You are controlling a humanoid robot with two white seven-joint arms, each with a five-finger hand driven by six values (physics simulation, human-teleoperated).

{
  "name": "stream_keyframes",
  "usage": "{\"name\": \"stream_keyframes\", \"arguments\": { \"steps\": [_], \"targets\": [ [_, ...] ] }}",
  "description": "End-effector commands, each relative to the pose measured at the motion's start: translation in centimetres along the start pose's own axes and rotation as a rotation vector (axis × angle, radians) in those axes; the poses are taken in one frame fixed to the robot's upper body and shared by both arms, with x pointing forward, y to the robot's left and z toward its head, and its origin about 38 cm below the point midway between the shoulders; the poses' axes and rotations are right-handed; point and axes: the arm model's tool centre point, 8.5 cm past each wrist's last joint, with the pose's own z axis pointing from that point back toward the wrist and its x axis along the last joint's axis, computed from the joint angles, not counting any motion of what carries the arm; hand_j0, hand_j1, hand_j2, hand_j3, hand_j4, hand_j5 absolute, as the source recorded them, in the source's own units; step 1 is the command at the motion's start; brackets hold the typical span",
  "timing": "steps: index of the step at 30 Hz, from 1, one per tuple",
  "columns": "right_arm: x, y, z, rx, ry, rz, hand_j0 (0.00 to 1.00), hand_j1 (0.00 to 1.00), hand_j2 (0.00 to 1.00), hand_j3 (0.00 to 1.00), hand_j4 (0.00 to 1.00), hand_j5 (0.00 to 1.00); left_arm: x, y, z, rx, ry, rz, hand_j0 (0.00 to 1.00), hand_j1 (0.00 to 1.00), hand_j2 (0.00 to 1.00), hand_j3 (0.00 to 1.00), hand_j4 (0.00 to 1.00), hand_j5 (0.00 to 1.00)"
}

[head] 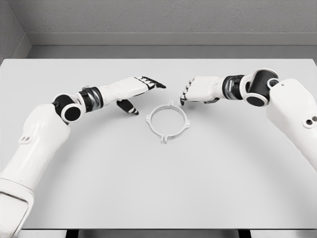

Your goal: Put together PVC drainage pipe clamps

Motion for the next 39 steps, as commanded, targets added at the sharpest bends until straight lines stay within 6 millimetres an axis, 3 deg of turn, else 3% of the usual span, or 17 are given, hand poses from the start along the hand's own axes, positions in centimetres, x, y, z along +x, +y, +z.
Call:
{"name": "stream_keyframes", "arguments": {
  "steps": [1,5,7,12,16,24,39],
  "targets": [
    [-0.7,0.5,0.9,0.005,0.019,-0.006,0.75,0.75,0.75,0.75,0.75,0.75,0.2,0.3,-0.1,0.01,-0.006,0.002,1.0,1.0,1.0,1.0,1.0,1.0],
    [-0.7,-0.1,3.3,-0.019,0.033,0.054,0.76,0.76,0.76,0.76,0.76,0.76,0.5,0.5,-0.2,0.013,-0.015,-0.005,1.0,1.0,1.0,1.0,1.0,1.0],
    [-0.8,1.1,4.0,0.002,0.041,0.051,0.76,0.76,0.76,0.76,0.76,0.76,0.7,0.4,-0.3,0.013,-0.02,-0.005,1.0,1.0,1.0,1.0,1.0,1.0],
    [0.5,1.2,7.2,-0.03,0.051,0.121,0.76,0.76,0.76,0.76,0.76,0.76,0.9,0.3,-0.5,0.014,-0.025,-0.003,1.0,1.0,1.0,1.0,1.0,1.0],
    [2.2,1.8,8.3,-0.028,0.028,0.161,0.76,0.76,0.76,0.76,0.76,0.76,1.2,0.3,-0.7,0.016,-0.031,-0.002,1.0,1.0,1.0,1.0,1.0,1.0],
    [4.2,2.9,8.0,-0.023,-0.013,0.161,0.76,0.76,0.76,0.76,0.76,0.76,1.5,-0.2,-1.0,0.006,-0.037,0.005,1.0,1.0,1.0,1.0,1.0,1.0],
    [5.7,3.4,6.5,-0.028,-0.051,0.142,0.76,0.76,0.76,0.76,0.76,0.76,3.0,-0.1,-1.9,0.008,-0.073,-0.002,1.0,1.0,1.0,1.0,1.0,1.0]
  ]
}}
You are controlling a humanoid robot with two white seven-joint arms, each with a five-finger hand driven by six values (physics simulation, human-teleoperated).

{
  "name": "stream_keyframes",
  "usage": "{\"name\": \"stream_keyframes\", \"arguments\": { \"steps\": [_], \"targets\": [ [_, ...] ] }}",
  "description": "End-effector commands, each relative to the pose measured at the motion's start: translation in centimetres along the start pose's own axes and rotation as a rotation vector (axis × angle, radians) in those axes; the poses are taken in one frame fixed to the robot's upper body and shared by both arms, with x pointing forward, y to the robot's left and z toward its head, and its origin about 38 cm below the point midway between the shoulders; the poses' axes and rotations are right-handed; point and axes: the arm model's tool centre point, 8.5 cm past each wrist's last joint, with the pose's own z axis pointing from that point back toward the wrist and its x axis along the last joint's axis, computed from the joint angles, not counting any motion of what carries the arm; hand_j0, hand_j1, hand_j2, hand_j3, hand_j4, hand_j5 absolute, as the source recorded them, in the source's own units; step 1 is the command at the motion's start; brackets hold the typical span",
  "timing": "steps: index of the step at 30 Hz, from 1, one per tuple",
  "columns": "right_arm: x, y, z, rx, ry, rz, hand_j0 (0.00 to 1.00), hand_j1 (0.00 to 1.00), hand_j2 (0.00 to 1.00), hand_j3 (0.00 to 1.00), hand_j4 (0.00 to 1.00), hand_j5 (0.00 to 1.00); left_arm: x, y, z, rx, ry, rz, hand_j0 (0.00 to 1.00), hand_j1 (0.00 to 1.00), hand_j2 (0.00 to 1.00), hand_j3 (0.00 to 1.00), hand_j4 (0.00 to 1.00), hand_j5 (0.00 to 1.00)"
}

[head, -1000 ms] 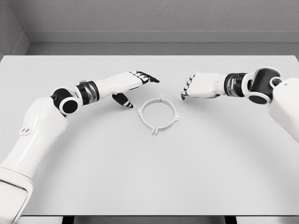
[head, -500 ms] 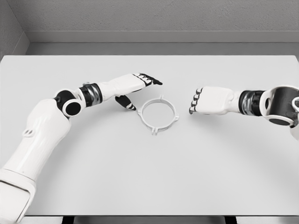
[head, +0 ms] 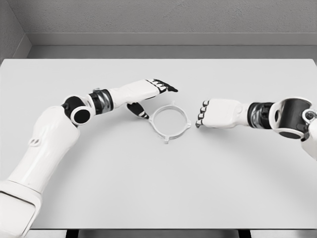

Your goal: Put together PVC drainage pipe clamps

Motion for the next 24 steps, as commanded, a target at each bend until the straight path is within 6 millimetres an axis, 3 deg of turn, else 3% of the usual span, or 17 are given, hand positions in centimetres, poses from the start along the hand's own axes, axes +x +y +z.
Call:
{"name": "stream_keyframes", "arguments": {
  "steps": [1,7,12,14,16,18,19,24],
  "targets": [
    [0.1,-0.2,-0.3,-0.007,-0.003,-0.002,0.76,0.76,0.76,0.76,0.76,0.76,0.3,0.2,-0.2,0.006,-0.008,0.003,1.0,1.0,1.0,1.0,1.0,1.0],
    [-0.6,-0.3,0.4,-0.005,0.016,-0.001,0.76,0.76,0.76,0.76,0.76,0.76,-0.9,0.3,0.8,0.003,0.019,0.006,1.0,1.0,1.0,1.0,1.0,1.0],
    [-3.8,0.8,4.7,0.019,0.131,-0.008,0.77,0.77,0.77,0.77,0.77,0.77,-2.7,1.0,3.2,0.002,0.065,-0.012,1.0,1.0,1.0,1.0,1.0,1.0],
    [-5.1,0.8,7.4,-0.038,0.155,-0.079,0.82,0.82,0.82,0.82,0.82,0.82,-4.3,1.7,5.5,0.006,0.104,-0.014,1.0,1.0,1.0,1.0,1.0,1.0],
    [-5.9,1.5,11.4,-0.192,0.131,-0.288,0.98,0.98,0.98,0.98,0.98,0.98,-6.6,3.0,9.4,0.017,0.165,-0.018,1.0,1.0,1.0,1.0,1.0,1.0],
    [-6.3,2.1,13.7,-0.306,0.134,-0.415,1.0,1.0,1.0,1.0,1.0,1.0,-8.4,4.5,12.6,0.036,0.227,-0.032,1.0,1.0,1.0,1.0,1.0,1.0],
    [-5.9,2.5,13.7,-0.339,0.108,-0.467,1.0,1.0,1.0,1.0,1.0,1.0,-9.2,5.0,14.3,0.036,0.259,-0.041,1.0,1.0,1.0,1.0,1.0,1.0],
    [-4.8,3.4,12.5,-0.334,0.073,-0.504,1.0,1.0,1.0,1.0,1.0,1.0,-9.9,6.2,16.7,0.048,0.299,-0.069,1.0,1.0,1.0,1.0,1.0,1.0]
  ]
}}
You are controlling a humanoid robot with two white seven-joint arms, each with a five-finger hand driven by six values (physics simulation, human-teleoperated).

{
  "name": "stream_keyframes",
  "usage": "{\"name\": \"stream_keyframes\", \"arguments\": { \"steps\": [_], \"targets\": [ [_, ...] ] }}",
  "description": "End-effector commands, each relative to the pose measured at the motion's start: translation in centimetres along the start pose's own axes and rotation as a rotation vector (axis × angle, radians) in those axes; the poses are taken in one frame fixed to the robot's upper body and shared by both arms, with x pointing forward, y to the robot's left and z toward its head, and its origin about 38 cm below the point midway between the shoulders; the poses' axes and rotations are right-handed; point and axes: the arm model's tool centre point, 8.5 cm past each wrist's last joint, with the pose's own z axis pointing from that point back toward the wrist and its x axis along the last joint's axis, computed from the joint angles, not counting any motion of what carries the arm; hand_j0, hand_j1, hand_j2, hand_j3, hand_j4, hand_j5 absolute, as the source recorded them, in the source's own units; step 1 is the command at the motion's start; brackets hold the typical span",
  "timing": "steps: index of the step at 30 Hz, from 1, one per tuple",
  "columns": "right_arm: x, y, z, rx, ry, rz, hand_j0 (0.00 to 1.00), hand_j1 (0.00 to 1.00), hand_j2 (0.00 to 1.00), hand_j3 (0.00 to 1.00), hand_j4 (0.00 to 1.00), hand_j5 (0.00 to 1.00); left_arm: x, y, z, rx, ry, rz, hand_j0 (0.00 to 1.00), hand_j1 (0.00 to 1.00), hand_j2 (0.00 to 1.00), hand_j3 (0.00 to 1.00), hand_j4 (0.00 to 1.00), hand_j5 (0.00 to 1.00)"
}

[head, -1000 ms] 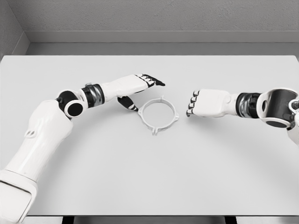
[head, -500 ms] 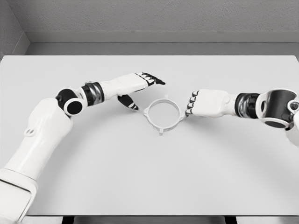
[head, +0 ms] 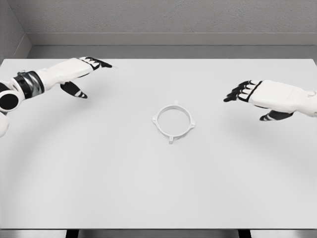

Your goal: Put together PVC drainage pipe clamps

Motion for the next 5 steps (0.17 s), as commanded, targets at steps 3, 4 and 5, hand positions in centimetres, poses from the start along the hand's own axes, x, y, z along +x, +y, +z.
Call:
{"name": "stream_keyframes", "arguments": {
  "steps": [3,4,5],
  "targets": [
    [-0.1,-0.4,0.3,-0.029,-0.004,-0.025,1.0,1.0,1.0,1.0,1.0,1.0,-2.3,1.3,3.1,0.015,0.065,-0.014,1.0,1.0,1.0,1.0,1.0,1.0],
    [-0.1,-0.3,0.3,-0.027,-0.002,-0.026,1.0,1.0,1.0,1.0,1.0,1.0,-2.6,1.5,3.5,0.023,0.074,-0.012,1.0,1.0,1.0,1.0,1.0,1.0],
    [-0.1,-0.1,0.3,-0.025,-0.003,-0.028,1.0,1.0,1.0,1.0,1.0,1.0,-2.9,1.7,3.9,0.027,0.083,-0.014,1.0,1.0,1.0,1.0,1.0,1.0]
  ]
}}
